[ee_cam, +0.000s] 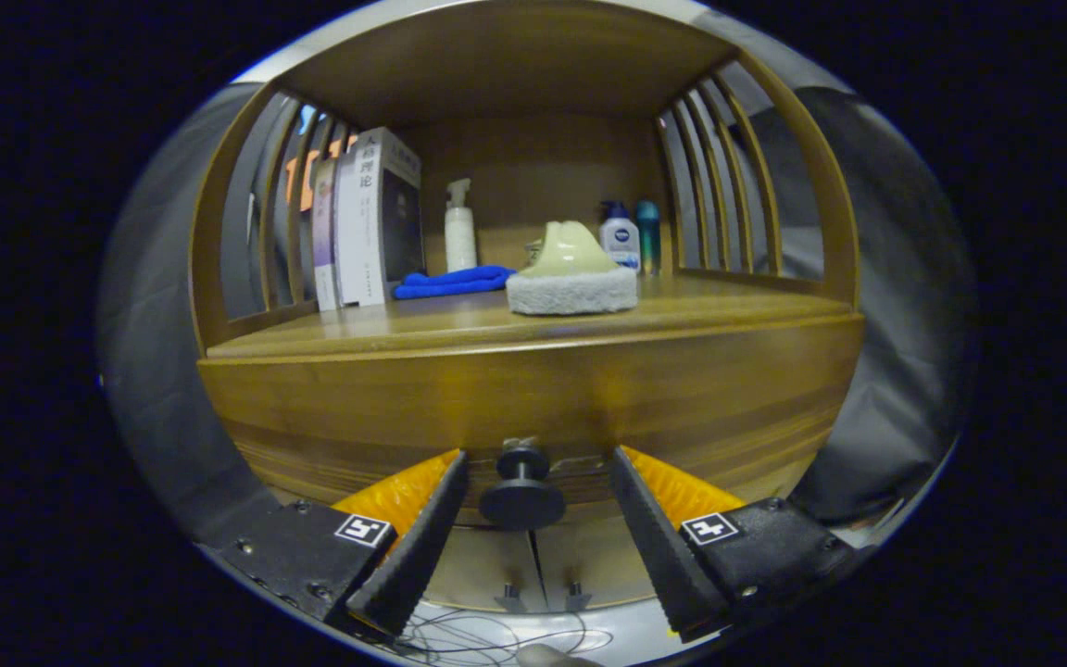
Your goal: Pull open the drawer, take out the items inside it, and place them on the countertop above the cabinet.
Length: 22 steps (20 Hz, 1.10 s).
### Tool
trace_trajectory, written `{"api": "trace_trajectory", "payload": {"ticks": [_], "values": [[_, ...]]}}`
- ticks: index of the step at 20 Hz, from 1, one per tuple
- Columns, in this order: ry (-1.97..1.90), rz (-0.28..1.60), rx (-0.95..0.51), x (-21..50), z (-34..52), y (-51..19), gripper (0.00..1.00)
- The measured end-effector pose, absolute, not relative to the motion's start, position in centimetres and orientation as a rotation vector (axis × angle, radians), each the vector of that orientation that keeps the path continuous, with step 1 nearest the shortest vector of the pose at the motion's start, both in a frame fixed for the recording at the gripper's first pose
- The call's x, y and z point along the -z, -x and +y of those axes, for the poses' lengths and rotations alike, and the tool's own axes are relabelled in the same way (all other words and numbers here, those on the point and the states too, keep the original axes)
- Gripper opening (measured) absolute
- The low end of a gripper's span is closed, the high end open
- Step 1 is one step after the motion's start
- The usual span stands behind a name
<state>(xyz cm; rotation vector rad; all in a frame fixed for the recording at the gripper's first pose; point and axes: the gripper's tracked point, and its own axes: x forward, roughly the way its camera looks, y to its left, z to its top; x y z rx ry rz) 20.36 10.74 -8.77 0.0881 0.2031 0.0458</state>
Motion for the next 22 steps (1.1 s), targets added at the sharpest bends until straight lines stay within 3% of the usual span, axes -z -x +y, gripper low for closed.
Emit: {"api": "trace_trajectory", "payload": {"ticks": [5,16,22], "values": [[-0.072,0.203,-0.08,6.3,8.7,-15.1,1.0],[-0.026,0.004,-0.074,-0.6,0.9,0.4,1.0],[-0.021,-0.035,-0.023,-1.0,-2.2,3.2,1.0]]}}
